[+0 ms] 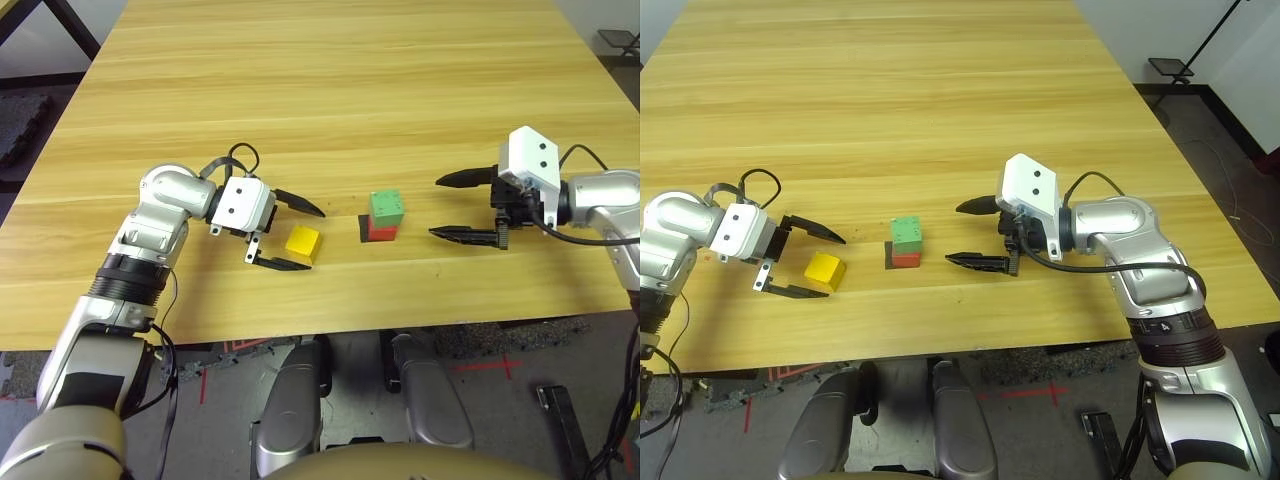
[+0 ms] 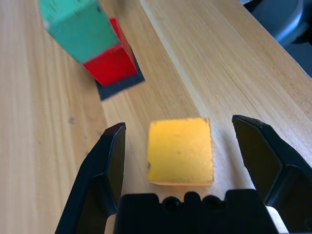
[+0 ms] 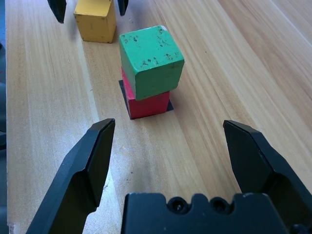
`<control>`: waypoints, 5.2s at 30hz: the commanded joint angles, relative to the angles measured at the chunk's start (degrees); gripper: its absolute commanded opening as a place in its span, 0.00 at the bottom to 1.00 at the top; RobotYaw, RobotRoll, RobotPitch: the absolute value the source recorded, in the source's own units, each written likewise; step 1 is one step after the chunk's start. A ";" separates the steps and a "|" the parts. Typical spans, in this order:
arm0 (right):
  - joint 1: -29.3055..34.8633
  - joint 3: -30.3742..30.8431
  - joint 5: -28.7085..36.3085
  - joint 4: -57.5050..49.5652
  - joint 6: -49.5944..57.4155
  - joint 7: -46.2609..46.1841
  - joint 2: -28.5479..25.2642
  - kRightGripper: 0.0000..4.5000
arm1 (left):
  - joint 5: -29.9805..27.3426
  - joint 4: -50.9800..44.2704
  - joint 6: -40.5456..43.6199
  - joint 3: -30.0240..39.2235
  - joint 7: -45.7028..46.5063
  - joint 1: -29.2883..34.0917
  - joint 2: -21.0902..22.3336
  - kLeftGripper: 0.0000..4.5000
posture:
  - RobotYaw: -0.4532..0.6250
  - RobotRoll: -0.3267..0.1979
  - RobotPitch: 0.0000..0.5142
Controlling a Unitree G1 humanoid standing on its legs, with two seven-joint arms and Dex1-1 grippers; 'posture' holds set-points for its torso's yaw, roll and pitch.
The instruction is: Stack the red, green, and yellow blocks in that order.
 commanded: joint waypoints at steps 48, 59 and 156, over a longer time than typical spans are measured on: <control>-0.57 1.18 -2.14 1.82 -2.82 -1.86 2.39 1.00 | -1.22 -17.68 51.49 -5.69 14.82 -22.92 -10.78 0.45 | 0.53 0.68 0.44; -0.18 1.01 -2.14 2.40 -3.28 -2.11 2.36 1.00 | -2.55 -22.26 56.60 -6.43 18.36 -19.84 -12.24 0.45 | 0.53 0.68 0.45; 2.93 -28.99 -3.52 18.35 -10.02 -52.21 11.29 1.00 | 14.06 -16.81 37.83 26.47 93.27 6.94 -17.65 0.99 | 0.49 0.68 0.56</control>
